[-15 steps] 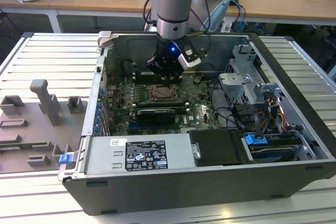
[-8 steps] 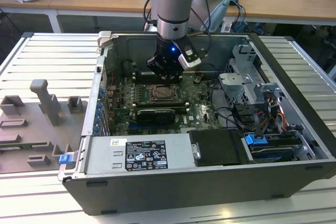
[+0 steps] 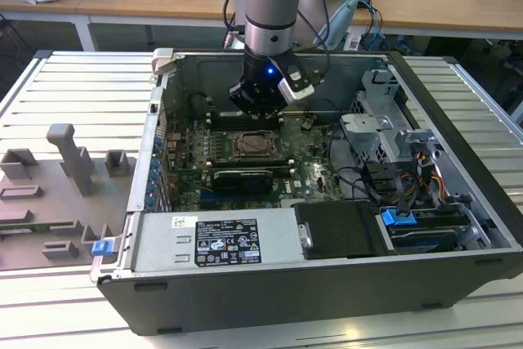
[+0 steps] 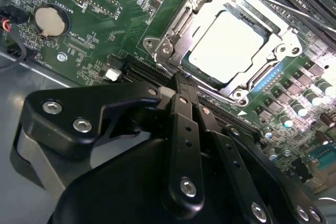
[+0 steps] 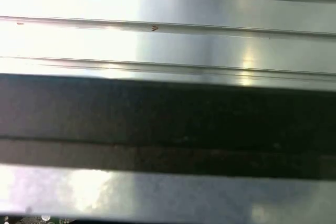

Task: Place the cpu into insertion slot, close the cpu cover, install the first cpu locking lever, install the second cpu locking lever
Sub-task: 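Install the first cpu locking lever, then install the second cpu locking lever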

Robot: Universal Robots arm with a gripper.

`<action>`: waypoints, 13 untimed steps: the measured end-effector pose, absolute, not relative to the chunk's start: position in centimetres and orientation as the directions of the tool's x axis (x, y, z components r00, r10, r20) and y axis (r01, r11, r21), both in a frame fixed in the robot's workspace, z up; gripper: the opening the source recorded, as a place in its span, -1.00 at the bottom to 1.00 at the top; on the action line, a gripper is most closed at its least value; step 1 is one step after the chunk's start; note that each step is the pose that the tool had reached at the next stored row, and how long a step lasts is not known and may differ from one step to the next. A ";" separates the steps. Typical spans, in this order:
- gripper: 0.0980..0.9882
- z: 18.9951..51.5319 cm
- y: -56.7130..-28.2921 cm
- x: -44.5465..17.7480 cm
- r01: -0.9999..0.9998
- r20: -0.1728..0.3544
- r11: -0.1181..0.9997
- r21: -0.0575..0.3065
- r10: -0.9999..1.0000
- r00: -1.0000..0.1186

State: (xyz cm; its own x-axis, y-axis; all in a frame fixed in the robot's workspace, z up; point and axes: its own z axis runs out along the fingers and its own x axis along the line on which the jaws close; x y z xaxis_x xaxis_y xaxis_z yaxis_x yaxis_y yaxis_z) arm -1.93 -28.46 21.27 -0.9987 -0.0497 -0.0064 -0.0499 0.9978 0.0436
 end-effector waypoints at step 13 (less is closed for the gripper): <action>-0.98 21.3 -28.8 -1.9 -0.050 -0.006 0.998 0.044 -0.050 -0.999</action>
State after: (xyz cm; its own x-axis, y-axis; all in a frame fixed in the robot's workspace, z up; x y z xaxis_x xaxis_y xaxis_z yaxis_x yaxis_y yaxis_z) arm -1.93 -28.82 21.27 -0.9987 -0.0496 -0.0063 -0.0498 0.9978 0.0435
